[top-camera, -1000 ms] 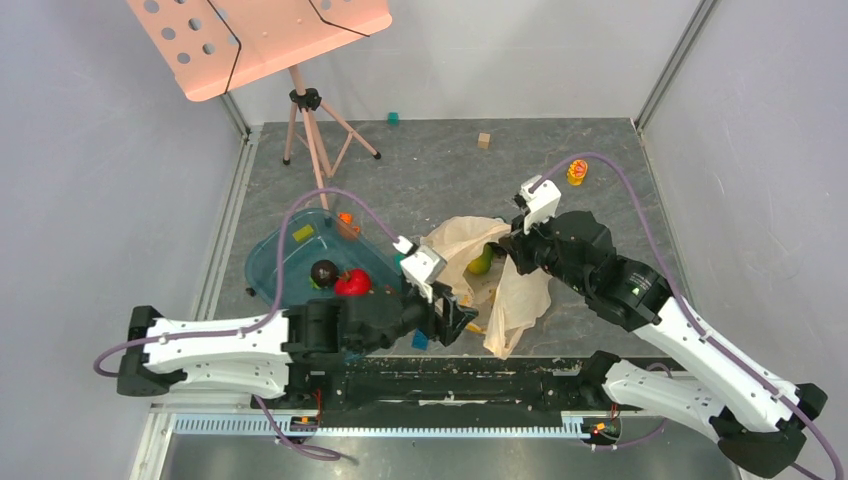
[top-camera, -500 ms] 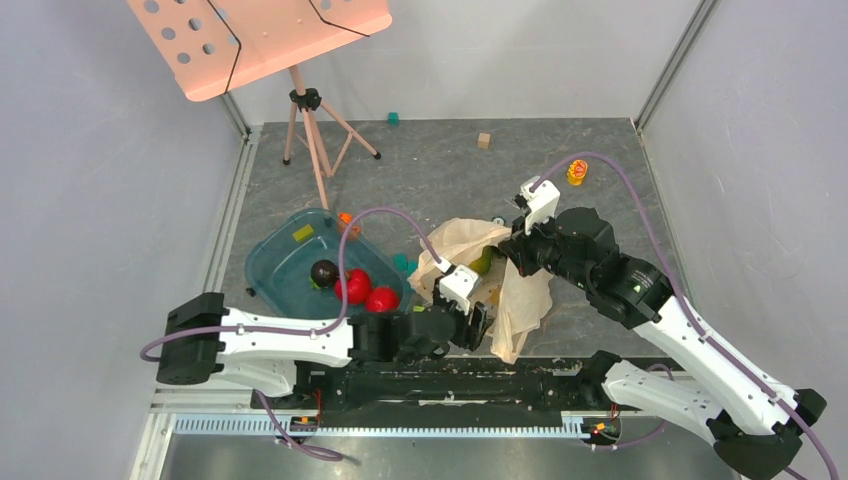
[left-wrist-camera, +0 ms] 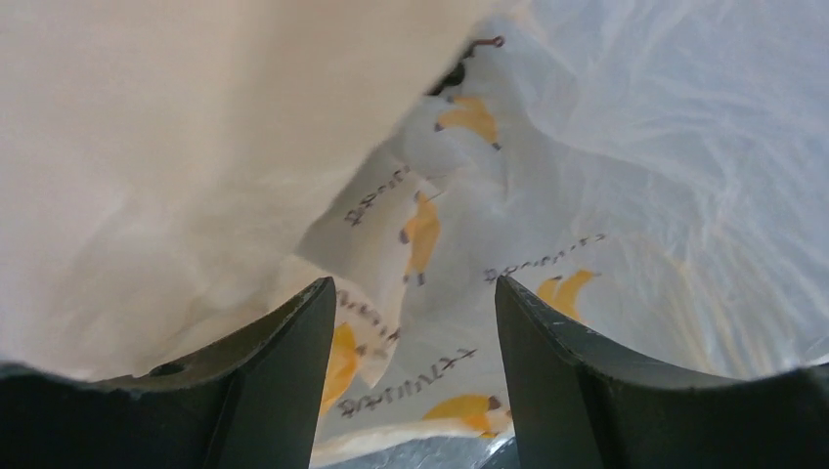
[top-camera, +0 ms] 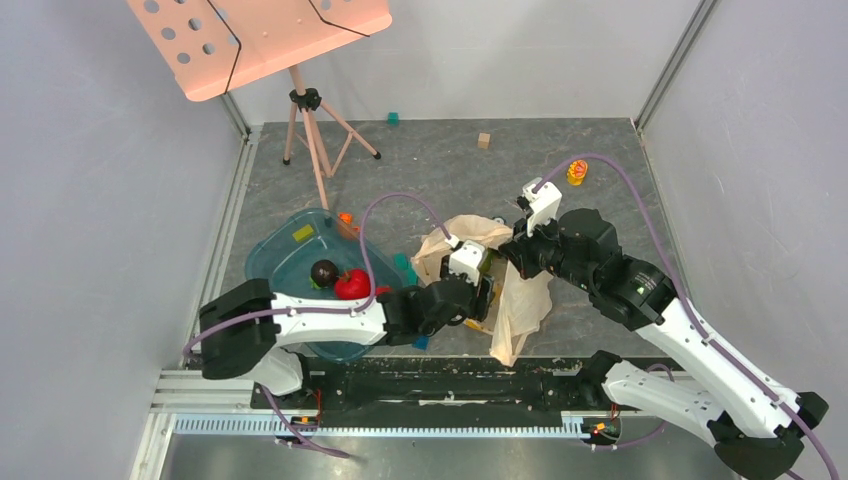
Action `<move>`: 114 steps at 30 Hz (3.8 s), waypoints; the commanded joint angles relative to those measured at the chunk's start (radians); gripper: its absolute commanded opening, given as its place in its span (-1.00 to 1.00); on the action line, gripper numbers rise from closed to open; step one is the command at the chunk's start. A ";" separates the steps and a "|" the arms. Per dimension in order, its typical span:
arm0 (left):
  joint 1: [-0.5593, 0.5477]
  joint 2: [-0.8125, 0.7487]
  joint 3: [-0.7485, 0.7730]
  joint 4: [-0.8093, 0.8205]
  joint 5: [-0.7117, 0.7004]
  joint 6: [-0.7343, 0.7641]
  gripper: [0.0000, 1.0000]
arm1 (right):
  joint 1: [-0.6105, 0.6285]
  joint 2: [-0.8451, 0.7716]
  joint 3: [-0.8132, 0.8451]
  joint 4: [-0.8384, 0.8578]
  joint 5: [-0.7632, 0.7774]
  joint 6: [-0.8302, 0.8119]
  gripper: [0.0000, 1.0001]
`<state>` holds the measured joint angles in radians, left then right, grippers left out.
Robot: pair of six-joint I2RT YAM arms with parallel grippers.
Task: Take the fake fruits out of the plastic bag
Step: Take out the fake fruit from the plastic bag.
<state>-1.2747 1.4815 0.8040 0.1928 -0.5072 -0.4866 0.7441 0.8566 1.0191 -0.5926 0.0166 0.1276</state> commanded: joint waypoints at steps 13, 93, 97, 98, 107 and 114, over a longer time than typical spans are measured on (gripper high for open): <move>0.059 0.187 0.163 0.157 0.021 0.072 0.33 | -0.003 0.007 0.025 0.049 -0.069 0.030 -1.00; 0.325 0.211 0.237 -0.019 0.365 0.069 0.10 | -0.003 -0.056 -0.155 0.123 0.243 0.076 -1.00; 0.325 0.113 0.168 -0.025 0.402 0.063 0.10 | -0.004 -0.070 -0.157 0.106 0.273 0.061 -1.00; 0.325 0.097 0.155 -0.026 0.412 0.062 0.10 | -0.003 -0.072 -0.159 0.103 0.276 0.059 -1.00; 0.325 0.037 0.100 -0.041 0.503 0.066 0.11 | -0.003 -0.077 -0.193 0.095 0.261 0.041 -1.00; 0.321 0.068 0.070 -0.054 0.380 0.020 0.01 | -0.003 -0.083 -0.211 0.061 0.241 0.021 -0.41</move>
<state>-0.9504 1.5620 0.8856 0.1211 -0.0544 -0.4450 0.7376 0.7883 0.8158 -0.5140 0.2600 0.1753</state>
